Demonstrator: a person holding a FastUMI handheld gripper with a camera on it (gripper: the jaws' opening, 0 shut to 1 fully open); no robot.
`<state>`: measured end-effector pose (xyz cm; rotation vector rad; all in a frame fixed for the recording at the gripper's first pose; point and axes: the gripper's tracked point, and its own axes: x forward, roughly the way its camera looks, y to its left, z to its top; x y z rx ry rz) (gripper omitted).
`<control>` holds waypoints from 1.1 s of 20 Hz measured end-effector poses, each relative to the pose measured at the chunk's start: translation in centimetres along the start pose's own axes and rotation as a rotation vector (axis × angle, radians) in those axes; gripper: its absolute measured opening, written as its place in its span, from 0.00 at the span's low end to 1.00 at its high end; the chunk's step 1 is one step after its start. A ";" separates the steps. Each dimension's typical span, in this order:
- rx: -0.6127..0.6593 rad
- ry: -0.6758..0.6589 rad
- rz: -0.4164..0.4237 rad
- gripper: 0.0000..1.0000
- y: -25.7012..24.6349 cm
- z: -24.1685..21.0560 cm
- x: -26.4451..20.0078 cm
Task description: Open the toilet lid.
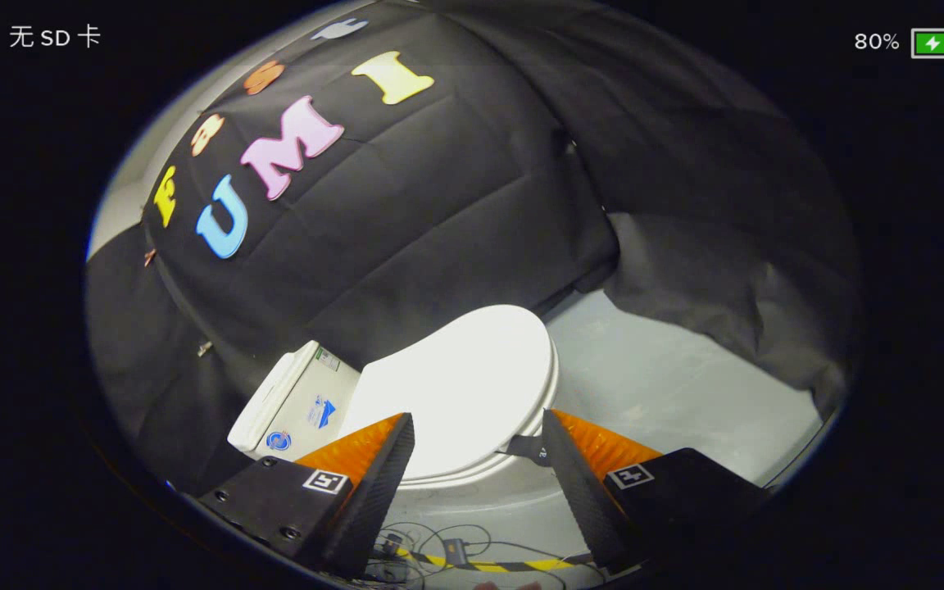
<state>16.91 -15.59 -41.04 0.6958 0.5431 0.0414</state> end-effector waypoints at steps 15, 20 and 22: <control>0.433 0.186 -0.004 0.39 -8.2 -5.9 7.3; 0.379 0.162 0.041 0.11 -7.5 -5.3 6.6; 0.346 0.161 0.015 0.10 -7.5 -5.0 6.4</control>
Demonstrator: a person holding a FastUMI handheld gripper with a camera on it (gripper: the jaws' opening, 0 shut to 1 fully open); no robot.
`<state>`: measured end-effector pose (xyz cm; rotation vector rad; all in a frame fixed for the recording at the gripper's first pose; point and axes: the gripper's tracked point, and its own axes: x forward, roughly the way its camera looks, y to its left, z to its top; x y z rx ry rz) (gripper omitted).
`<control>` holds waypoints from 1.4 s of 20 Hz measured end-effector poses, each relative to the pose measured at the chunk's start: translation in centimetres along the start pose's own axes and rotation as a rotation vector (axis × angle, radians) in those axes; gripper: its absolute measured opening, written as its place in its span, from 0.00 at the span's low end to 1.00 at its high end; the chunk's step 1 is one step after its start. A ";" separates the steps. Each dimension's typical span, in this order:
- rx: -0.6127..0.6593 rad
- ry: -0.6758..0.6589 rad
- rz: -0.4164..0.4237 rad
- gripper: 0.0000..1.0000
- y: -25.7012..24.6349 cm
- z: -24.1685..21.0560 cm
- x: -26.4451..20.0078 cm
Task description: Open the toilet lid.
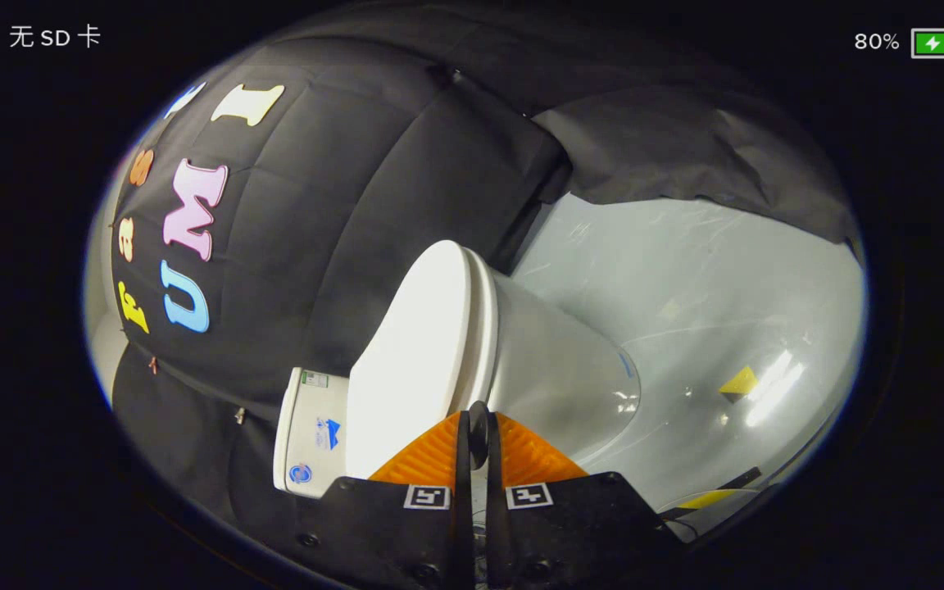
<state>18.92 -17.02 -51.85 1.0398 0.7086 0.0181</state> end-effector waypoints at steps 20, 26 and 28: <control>-0.418 -0.257 -0.019 0.06 24.8 0.8 -9.1; -0.691 -0.362 -0.162 0.08 31.0 -1.2 -9.5; -0.709 -0.384 -0.159 0.09 33.0 -2.1 -9.8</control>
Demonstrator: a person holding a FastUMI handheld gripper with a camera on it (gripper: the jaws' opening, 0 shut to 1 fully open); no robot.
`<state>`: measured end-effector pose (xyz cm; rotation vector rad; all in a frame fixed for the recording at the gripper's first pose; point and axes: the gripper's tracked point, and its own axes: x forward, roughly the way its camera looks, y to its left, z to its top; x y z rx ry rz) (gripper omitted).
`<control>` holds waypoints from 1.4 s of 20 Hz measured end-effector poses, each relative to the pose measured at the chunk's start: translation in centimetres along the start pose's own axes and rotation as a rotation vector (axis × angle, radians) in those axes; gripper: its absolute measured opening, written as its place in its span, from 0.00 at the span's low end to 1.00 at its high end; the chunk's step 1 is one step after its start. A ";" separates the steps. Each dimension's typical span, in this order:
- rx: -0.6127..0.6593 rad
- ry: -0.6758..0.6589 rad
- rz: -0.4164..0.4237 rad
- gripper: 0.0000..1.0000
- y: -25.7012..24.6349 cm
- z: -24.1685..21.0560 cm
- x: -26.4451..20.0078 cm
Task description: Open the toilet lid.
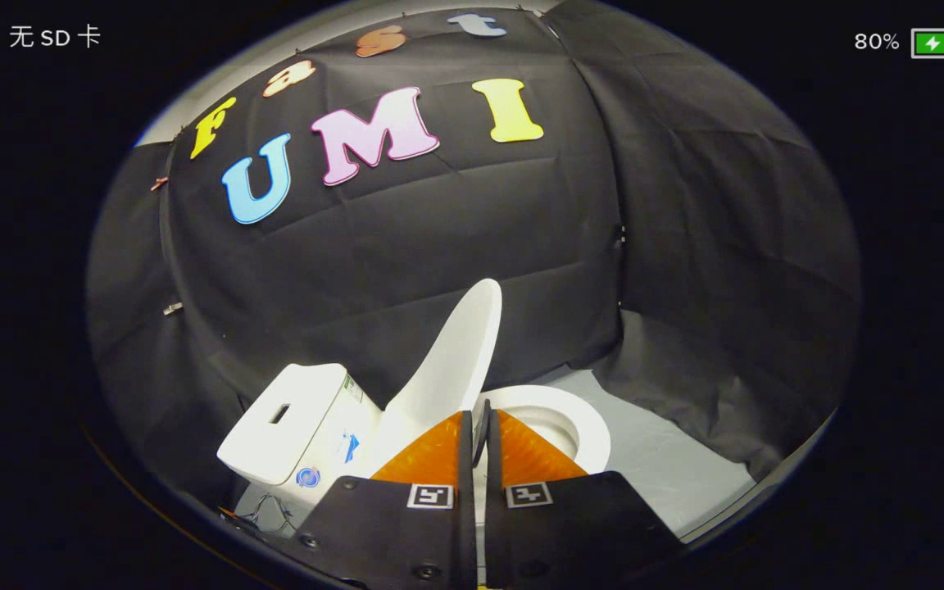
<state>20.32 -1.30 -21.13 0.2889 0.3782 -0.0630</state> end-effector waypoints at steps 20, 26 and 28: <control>-0.214 -0.132 0.094 0.11 18.7 1.7 -3.2; -0.316 -0.161 0.138 0.11 24.9 0.4 -3.5; -0.351 -0.178 0.145 0.11 26.6 0.0 -3.4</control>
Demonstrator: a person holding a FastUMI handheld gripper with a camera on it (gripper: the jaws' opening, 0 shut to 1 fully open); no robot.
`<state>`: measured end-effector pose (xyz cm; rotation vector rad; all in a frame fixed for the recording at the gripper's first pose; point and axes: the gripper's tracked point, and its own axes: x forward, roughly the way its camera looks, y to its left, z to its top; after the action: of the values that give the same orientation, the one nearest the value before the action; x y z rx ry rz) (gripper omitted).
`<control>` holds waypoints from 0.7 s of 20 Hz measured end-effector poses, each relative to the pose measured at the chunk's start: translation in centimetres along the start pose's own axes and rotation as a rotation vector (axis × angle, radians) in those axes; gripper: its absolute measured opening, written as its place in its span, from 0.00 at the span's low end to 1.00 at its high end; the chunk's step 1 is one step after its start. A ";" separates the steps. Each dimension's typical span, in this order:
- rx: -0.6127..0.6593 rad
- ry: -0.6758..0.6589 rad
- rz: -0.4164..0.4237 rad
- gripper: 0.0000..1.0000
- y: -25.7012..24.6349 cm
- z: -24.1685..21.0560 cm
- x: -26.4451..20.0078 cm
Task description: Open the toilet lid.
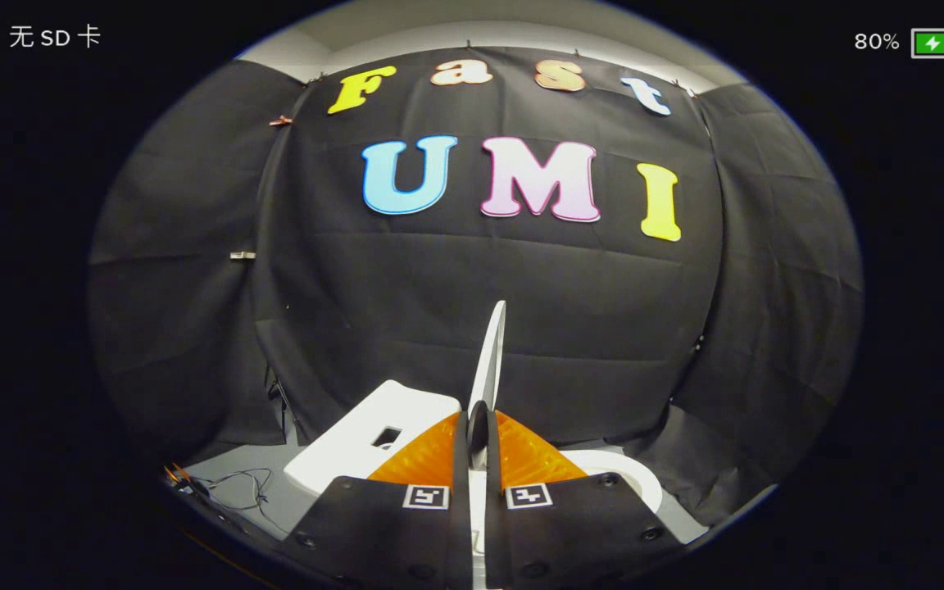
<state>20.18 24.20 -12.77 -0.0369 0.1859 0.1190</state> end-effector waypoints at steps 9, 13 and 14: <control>-0.090 -0.002 0.067 0.11 7.7 -1.0 0.8; -0.124 0.000 0.088 0.11 10.0 -1.3 1.3; -0.129 0.002 0.093 0.11 10.4 -1.4 1.4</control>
<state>20.02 34.60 -14.64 -0.1570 0.1820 0.2240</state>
